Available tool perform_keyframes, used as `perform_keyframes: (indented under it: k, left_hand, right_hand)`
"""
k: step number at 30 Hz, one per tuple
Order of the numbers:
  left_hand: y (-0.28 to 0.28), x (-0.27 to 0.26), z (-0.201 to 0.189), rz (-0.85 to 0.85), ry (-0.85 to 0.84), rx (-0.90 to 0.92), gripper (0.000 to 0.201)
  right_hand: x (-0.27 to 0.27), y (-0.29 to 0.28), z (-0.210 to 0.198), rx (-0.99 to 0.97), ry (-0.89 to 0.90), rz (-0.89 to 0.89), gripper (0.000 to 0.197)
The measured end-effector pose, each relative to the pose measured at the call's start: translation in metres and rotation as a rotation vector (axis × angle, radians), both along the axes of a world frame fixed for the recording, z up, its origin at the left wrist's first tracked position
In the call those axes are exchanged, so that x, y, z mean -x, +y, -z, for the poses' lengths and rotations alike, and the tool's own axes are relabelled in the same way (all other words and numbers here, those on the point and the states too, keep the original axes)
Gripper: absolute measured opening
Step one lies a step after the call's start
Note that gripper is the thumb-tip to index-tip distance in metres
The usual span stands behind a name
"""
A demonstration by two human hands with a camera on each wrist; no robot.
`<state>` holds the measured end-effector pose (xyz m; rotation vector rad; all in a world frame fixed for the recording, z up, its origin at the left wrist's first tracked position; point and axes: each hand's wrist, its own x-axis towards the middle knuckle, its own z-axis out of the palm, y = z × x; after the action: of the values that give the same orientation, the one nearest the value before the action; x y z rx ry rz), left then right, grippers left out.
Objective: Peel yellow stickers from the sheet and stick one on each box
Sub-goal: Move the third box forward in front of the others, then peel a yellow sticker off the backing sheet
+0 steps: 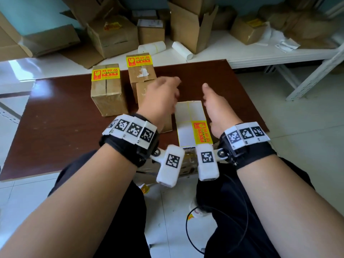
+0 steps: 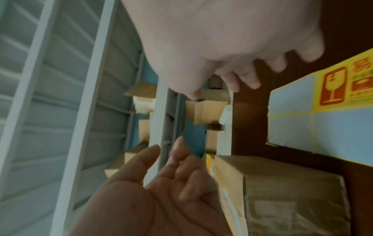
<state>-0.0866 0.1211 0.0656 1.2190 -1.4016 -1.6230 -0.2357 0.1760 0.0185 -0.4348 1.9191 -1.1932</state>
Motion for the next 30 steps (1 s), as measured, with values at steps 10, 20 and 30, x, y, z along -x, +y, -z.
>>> perform_keyframes:
  k: [10,20,30]
  left_hand:
    - [0.017,0.038,0.054,0.629,-0.547,-0.095,0.024]
    - [0.011,0.044,0.06,0.575,-0.583,-0.08,0.037]
    - [0.012,0.028,0.073,0.489,-0.405,-0.156,0.04]
  right_hand:
    - [0.013,0.007,0.005,-0.17,-0.164,0.012,0.081]
    - [0.02,-0.007,0.023,-0.141,-0.086,-0.048,0.06]
    - [0.02,-0.006,0.036,-0.188,-0.03,-0.074,0.035]
